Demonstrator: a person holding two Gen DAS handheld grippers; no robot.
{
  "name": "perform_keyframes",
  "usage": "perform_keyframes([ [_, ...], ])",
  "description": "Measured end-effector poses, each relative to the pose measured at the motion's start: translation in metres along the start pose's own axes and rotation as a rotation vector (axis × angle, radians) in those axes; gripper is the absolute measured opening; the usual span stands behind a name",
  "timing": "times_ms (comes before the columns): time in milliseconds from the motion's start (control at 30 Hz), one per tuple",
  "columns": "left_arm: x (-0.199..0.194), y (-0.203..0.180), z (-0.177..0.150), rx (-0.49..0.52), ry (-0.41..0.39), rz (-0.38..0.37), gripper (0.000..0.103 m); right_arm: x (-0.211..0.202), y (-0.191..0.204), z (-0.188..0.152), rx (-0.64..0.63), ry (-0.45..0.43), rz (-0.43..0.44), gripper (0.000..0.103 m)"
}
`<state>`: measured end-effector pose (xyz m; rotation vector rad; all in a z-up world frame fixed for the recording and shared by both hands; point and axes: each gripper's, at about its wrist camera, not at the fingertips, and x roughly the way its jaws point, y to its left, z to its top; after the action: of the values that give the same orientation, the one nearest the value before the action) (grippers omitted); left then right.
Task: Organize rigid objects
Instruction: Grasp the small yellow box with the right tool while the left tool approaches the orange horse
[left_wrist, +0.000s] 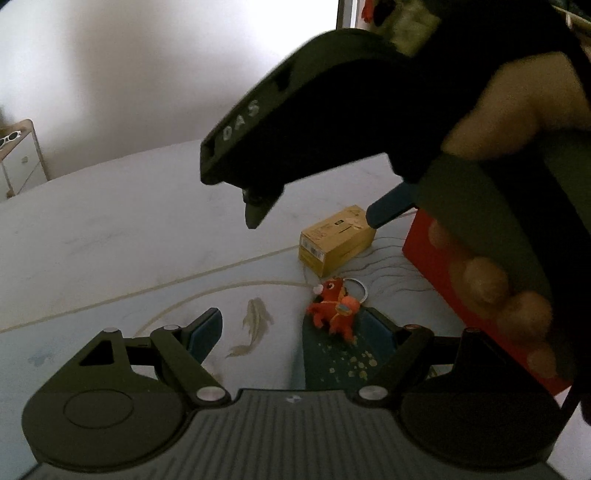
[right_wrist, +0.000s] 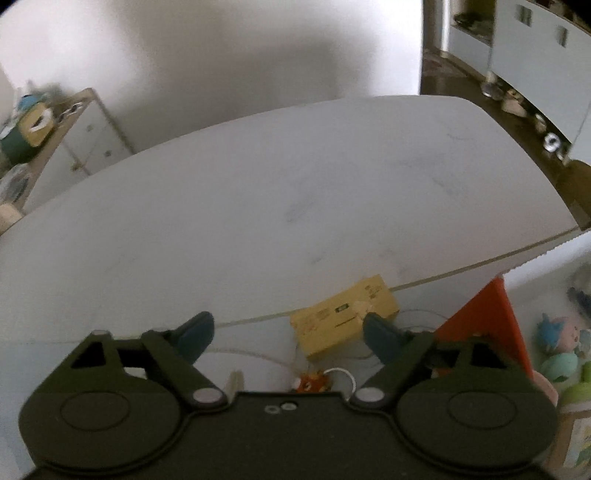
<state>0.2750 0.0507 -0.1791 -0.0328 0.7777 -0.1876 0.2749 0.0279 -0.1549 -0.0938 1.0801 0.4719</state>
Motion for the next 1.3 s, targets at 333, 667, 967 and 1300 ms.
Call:
perform_keyframes([
  [333,0.017,0.004,0.005,0.026,-0.009,-0.015,0.083,0.011,0.002,0.013,0.000,0.018,-0.044,0.077],
  [667,0.024,-0.003,0.011,0.066,-0.027,-0.045,0.074,0.003,-0.006,0.008,-0.002,0.072,-0.021,0.067],
  [967,0.028,-0.009,0.005,0.094,-0.026,-0.063,0.068,0.013,-0.008,-0.005,0.096,0.110,-0.036,0.068],
  [1300,0.033,-0.012,0.003,0.098,-0.006,-0.080,0.052,0.034,-0.009,0.007,0.072,0.126,-0.062,0.065],
])
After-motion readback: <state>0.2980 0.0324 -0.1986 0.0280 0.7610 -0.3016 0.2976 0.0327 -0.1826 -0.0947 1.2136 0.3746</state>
